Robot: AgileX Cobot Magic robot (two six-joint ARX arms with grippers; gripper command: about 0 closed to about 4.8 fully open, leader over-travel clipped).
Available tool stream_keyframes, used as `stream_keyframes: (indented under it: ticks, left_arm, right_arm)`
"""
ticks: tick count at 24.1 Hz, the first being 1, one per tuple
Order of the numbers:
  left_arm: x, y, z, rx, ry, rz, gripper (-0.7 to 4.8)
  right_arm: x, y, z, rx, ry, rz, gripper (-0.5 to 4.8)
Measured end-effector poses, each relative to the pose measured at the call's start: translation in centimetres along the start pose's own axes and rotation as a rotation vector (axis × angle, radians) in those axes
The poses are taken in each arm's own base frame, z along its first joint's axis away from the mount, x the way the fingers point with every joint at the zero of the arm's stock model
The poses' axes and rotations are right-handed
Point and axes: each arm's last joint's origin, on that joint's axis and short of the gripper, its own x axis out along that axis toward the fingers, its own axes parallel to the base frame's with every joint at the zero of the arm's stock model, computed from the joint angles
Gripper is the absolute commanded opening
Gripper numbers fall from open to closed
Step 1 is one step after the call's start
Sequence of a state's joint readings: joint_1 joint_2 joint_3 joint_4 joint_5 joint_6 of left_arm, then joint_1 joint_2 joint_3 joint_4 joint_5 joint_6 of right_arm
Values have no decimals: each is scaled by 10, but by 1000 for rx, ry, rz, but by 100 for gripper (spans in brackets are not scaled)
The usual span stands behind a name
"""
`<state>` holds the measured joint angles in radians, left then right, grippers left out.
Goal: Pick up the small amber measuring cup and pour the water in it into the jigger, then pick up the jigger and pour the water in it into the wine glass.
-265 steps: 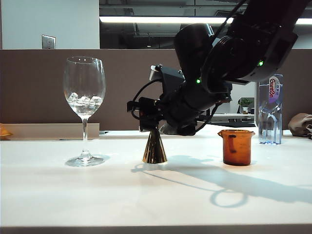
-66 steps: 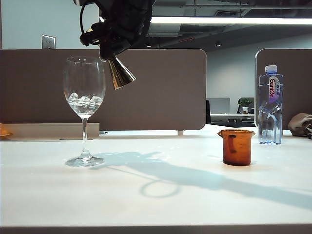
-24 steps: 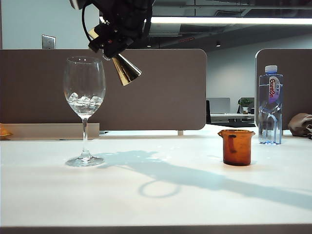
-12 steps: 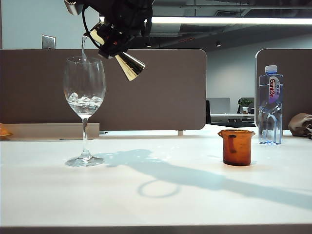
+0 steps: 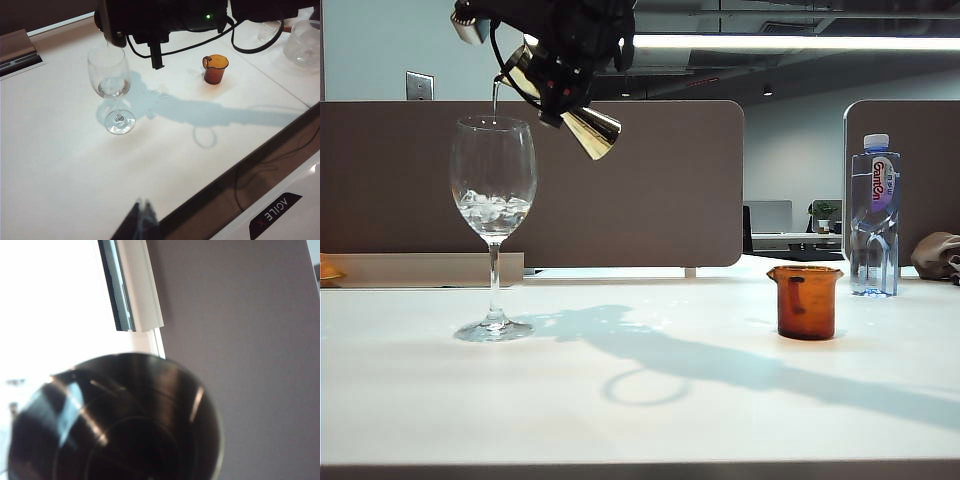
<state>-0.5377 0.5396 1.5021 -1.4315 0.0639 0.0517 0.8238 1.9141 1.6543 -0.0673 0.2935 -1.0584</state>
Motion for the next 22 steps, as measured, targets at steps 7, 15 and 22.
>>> stream_keyframes:
  ticks: [7,15,22]
  left_arm:
    - [0,0,0,0,0,0,-2]
    - [0,0,0,0,0,0,-2]
    - [0,0,0,0,0,0,-2]
  right_arm:
    - [0,-1,-1,-170,24,-11,-1]
    - [0,-1,-2,-279,45,-16,-1]
    - [1,-4,-6,-289,54,-22,-1]
